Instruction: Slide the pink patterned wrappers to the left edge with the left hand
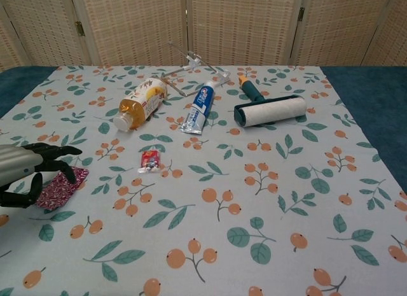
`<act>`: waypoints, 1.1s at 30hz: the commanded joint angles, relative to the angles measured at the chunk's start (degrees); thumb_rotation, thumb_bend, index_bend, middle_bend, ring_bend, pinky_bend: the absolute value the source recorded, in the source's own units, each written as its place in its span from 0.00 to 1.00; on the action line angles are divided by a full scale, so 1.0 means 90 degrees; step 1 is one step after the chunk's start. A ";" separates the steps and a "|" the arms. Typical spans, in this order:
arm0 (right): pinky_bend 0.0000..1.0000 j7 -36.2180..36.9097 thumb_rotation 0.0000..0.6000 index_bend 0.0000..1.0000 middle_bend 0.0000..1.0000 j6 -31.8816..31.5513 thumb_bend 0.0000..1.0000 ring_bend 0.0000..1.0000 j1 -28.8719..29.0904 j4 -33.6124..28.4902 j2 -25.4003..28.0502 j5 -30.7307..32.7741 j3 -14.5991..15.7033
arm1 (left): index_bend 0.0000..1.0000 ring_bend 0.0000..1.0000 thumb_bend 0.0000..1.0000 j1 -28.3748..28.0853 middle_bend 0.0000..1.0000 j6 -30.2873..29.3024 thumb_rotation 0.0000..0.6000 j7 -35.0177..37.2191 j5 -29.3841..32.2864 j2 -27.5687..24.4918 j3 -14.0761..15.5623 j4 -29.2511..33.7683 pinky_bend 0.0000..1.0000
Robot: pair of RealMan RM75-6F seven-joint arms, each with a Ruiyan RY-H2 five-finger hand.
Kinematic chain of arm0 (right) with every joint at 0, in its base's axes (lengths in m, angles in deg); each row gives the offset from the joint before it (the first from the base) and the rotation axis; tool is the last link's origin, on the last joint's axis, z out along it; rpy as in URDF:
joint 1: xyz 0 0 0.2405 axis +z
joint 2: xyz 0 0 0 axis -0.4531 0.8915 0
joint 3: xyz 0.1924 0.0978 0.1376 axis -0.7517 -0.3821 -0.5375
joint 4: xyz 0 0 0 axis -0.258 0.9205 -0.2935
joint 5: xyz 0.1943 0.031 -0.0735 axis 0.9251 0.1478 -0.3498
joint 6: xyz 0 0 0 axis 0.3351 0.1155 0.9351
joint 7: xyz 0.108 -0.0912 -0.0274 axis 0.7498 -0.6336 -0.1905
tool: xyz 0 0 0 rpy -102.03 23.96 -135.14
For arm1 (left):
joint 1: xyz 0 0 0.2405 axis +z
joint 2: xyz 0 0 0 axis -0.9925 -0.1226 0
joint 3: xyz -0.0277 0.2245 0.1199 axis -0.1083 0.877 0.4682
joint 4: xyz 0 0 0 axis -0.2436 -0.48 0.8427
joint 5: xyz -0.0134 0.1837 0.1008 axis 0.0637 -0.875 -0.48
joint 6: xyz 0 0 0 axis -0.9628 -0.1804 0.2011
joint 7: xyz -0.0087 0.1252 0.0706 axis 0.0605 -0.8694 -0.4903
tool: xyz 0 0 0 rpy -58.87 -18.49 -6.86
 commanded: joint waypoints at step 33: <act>0.00 -0.0054 1.00 0.00 0.00 0.0004 0.46 0.00 0.0004 0.0018 -0.0032 0.0025 -0.0009 | 0.28 0.00 0.95 0.0160 0.00 -0.0059 0.55 0.0013 0.0785 -0.0609 -0.0024 0.0076 0.00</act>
